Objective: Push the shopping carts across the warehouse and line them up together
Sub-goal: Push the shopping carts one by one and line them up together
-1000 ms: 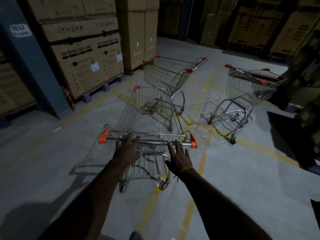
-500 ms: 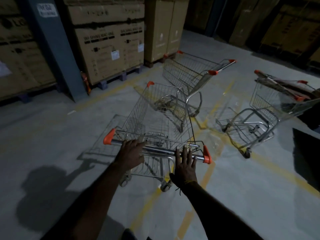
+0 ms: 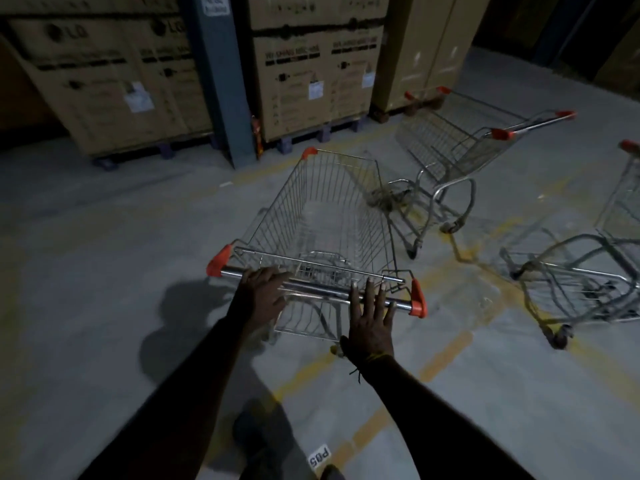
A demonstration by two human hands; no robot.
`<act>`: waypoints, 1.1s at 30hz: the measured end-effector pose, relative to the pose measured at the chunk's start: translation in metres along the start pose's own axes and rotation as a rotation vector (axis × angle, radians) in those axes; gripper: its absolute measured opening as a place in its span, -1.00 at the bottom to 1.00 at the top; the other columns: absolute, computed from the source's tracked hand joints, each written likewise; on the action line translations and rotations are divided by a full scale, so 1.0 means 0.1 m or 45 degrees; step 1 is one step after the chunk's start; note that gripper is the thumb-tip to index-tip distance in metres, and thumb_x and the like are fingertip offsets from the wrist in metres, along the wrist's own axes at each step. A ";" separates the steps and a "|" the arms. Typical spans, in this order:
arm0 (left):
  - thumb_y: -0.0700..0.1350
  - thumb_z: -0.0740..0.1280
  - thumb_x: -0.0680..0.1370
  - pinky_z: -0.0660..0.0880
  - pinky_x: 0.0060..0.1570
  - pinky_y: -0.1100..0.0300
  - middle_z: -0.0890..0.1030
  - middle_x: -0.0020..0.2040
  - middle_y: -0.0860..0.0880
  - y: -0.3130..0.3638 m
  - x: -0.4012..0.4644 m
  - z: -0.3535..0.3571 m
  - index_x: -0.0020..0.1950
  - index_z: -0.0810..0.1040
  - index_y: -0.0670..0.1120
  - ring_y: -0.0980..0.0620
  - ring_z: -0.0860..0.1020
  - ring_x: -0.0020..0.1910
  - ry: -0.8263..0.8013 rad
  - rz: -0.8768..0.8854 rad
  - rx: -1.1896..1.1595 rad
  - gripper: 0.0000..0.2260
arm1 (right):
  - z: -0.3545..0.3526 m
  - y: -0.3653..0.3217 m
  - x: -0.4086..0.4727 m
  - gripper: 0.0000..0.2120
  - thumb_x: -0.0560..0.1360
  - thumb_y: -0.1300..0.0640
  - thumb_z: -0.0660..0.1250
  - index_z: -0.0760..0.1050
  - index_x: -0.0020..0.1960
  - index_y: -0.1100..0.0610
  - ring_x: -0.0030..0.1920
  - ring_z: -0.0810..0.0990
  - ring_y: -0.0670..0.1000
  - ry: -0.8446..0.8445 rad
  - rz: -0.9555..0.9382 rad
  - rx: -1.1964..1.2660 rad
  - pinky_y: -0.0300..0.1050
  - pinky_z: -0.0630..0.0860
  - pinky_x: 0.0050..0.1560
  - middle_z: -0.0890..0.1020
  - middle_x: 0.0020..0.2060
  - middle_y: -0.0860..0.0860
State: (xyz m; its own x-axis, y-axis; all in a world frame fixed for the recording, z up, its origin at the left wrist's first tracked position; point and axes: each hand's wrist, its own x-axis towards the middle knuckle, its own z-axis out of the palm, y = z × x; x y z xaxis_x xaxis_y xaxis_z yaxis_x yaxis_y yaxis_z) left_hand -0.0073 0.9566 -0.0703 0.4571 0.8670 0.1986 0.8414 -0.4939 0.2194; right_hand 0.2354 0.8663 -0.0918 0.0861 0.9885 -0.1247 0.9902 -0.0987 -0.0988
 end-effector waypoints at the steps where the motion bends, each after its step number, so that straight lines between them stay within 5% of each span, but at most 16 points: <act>1: 0.05 0.29 0.35 0.42 0.08 0.01 0.61 0.07 -0.04 0.03 -0.10 -0.02 0.26 0.57 -0.01 -0.08 0.57 0.06 0.004 -0.011 -0.001 -0.51 | 0.02 0.01 -0.05 0.31 0.12 -0.13 0.53 -0.28 0.56 0.07 0.53 -0.06 0.35 0.012 -0.025 -0.002 0.28 -0.34 0.42 -0.04 0.55 0.24; 10: -0.04 0.39 0.33 0.40 0.20 -0.11 0.56 0.11 -0.01 0.25 -1.05 -0.12 0.33 0.49 0.00 -0.05 0.48 0.15 0.080 -0.195 0.030 -0.45 | 0.16 -0.06 -0.35 0.50 -0.13 -0.16 0.59 -0.21 0.58 0.09 0.48 0.12 0.35 0.068 -0.268 -0.005 0.36 0.05 0.38 0.15 0.52 0.26; 16: 0.02 0.37 0.35 0.35 0.25 -0.08 0.57 0.13 -0.01 0.22 -1.65 -0.23 0.34 0.47 0.04 -0.05 0.49 0.17 0.115 -0.321 0.142 -0.46 | 0.15 -0.39 -0.57 0.30 -0.12 -0.07 0.58 0.11 0.54 0.11 0.45 0.16 0.32 0.105 -0.428 -0.102 0.35 0.05 0.37 0.22 0.49 0.26; 24: 0.06 0.22 0.43 0.25 0.32 -0.18 0.57 0.21 -0.08 0.01 -2.69 -0.41 0.40 0.42 0.00 -0.13 0.48 0.24 0.127 -0.556 0.220 -0.47 | 0.24 -1.10 -1.03 0.29 -0.10 -0.15 0.57 0.12 0.52 0.14 0.45 0.16 0.35 0.071 -0.661 -0.185 0.37 0.00 0.39 0.26 0.47 0.29; 33: 0.06 0.32 0.39 0.21 0.36 -0.24 0.55 0.25 -0.12 -0.14 -3.89 -0.71 0.41 0.36 -0.01 -0.17 0.48 0.29 0.186 -0.820 0.210 -0.42 | 0.37 -2.00 -1.54 0.31 -0.14 -0.23 0.55 0.16 0.50 0.14 0.39 0.34 0.40 -0.017 -0.895 -0.200 0.45 0.28 0.25 0.33 0.43 0.30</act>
State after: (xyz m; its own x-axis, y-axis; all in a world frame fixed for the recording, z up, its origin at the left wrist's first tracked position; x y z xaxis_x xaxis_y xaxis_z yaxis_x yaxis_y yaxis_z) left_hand -0.2175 0.6215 -0.0826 -0.1834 0.9610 0.2068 0.9710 0.1442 0.1909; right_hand 0.0202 0.7296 -0.0892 -0.5775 0.8107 -0.0959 0.8153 0.5788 -0.0172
